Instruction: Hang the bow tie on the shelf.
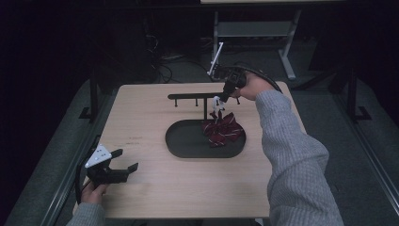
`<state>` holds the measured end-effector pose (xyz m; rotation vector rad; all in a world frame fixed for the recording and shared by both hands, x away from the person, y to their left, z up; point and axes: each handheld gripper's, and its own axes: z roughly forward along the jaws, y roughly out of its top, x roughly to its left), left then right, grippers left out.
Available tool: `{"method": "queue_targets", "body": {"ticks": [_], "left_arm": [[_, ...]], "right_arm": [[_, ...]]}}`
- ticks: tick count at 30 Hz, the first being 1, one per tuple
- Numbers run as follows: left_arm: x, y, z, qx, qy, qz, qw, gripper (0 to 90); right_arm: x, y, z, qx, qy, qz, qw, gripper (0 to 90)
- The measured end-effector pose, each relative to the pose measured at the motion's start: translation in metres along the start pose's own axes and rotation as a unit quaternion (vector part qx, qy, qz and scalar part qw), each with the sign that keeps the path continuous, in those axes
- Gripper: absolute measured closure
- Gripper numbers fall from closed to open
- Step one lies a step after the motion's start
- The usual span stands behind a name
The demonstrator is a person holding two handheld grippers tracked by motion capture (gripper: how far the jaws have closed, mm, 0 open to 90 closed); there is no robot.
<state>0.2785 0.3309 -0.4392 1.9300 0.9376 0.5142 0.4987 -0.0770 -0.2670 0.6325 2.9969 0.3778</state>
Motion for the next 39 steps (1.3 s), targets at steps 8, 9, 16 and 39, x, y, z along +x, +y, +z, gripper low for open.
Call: {"method": "queue_targets", "body": {"ticks": [8, 9, 16, 39], "left_arm": [[0.0, 0.0, 0.0, 0.002, -0.001, 0.002, 1.0, 12.9], [-0.001, 0.0, 0.0, 0.002, -0.001, 0.002, 1.0, 12.9], [-0.001, 0.0, 0.0, 0.001, -0.001, 0.002, 1.0, 12.9], [-0.003, 0.001, 0.001, 0.002, -0.002, 0.006, 1.0, 12.9]], "right_arm": [[0.0, -0.004, 0.003, 0.0, 0.007, 0.004, 1.0, 81.1], [0.0, -0.004, 0.003, -0.001, 0.008, 0.005, 1.0, 80.7], [0.002, -0.005, 0.006, 0.001, 0.013, -0.001, 0.9999, 77.5], [0.005, -0.019, -0.002, -0.012, 0.012, 0.001, 0.9999, 72.6]]}}
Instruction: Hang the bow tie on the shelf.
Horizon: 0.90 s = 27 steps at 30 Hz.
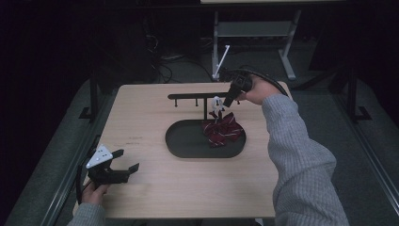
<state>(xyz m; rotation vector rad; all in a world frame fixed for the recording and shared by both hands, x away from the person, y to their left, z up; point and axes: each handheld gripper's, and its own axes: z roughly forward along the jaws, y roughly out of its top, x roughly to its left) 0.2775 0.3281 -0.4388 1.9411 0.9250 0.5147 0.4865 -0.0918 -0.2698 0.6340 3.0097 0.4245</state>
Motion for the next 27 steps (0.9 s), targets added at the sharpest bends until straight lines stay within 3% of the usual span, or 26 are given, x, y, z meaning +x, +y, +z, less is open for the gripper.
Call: {"method": "queue_targets", "body": {"ticks": [18, 27], "left_arm": [[-0.001, 0.0, 0.0, 0.001, -0.001, 0.002, 1.0, 12.9], [-0.002, 0.0, 0.001, 0.0, -0.001, -0.001, 1.0, 12.9]], "right_arm": [[0.011, -0.016, -0.007, -0.021, 0.01, -0.009, 0.9997, 68.9], [0.024, -0.021, -0.009, -0.027, 0.016, -0.023, 0.9992, 65.7]]}}
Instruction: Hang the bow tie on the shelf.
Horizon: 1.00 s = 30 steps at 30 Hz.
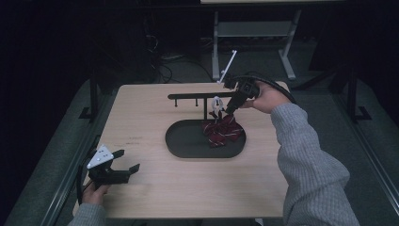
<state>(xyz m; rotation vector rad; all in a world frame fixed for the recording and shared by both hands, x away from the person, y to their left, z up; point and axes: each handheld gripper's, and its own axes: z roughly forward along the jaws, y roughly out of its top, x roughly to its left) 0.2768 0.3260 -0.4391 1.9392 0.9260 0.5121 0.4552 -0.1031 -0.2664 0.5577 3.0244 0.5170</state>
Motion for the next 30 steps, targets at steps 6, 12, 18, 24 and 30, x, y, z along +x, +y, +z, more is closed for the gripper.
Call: {"method": "queue_targets", "body": {"ticks": [6, 12, 18, 24, 30], "left_arm": [[0.0, 0.0, -0.001, 0.0, 0.001, 0.001, 1.0, 12.9], [0.002, 0.0, -0.001, -0.002, 0.002, -0.001, 1.0, 12.9], [0.001, 0.0, -0.001, 0.0, 0.002, 0.0, 1.0, 12.9], [0.0, -0.001, -0.001, -0.001, 0.002, -0.004, 1.0, 12.9], [0.001, -0.001, -0.002, 0.002, 0.001, -0.001, 1.0, 12.9]], "right_arm": [[0.009, 0.0, -0.003, -0.004, -0.002, -0.015, 0.9999, 63.9], [0.014, -0.006, 0.001, -0.012, 0.006, -0.016, 0.9998, 63.1], [0.021, -0.011, 0.005, -0.014, 0.012, -0.018, 0.9997, 61.5], [0.024, -0.017, 0.008, -0.014, 0.014, -0.02, 0.9996, 60.5], [0.026, -0.025, 0.011, -0.022, 0.021, -0.014, 0.9994, 59.1]]}}
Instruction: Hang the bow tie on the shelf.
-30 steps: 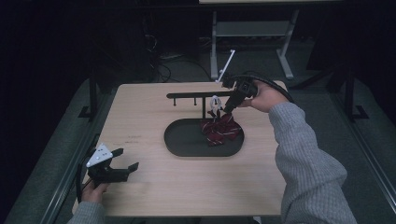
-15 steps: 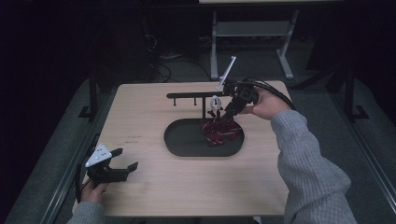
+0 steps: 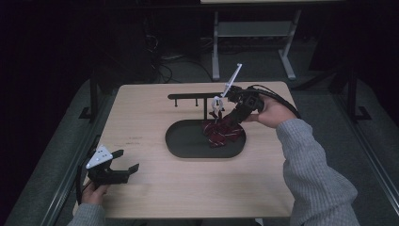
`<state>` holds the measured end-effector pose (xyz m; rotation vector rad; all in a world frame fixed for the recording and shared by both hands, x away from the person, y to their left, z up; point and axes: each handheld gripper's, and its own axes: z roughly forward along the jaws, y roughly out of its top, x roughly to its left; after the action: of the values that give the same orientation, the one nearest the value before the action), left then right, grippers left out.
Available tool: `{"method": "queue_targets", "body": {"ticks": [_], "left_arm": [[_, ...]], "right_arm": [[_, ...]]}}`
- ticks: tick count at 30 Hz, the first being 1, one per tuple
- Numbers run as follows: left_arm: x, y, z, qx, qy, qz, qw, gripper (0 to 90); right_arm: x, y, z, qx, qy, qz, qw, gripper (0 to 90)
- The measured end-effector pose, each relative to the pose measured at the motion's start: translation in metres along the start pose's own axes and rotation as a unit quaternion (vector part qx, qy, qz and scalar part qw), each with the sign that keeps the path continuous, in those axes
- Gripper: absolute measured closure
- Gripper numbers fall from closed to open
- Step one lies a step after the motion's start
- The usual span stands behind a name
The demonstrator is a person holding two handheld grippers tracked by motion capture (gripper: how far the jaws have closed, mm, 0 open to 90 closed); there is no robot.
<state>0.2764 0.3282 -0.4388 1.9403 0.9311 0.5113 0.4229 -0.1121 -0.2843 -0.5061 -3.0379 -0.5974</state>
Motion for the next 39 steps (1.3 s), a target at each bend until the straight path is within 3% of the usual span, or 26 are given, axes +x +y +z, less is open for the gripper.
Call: {"method": "queue_targets", "body": {"ticks": [10, 26, 39], "left_arm": [[-0.001, 0.0, 0.0, 0.0, 0.0, 0.001, 1.0, 12.9], [-0.001, 0.0, 0.0, 0.001, 0.001, 0.001, 1.0, 12.9], [-0.002, 0.0, 0.0, 0.003, 0.0, 0.005, 1.0, 12.9]], "right_arm": [[0.006, -0.013, 0.005, -0.003, 0.001, 0.0, 1.0, 56.7], [0.017, -0.043, 0.02, -0.015, 0.006, 0.025, 0.9996, 48.5], [0.034, -0.071, 0.034, -0.02, 0.008, 0.033, 0.9992, 45.4]]}}
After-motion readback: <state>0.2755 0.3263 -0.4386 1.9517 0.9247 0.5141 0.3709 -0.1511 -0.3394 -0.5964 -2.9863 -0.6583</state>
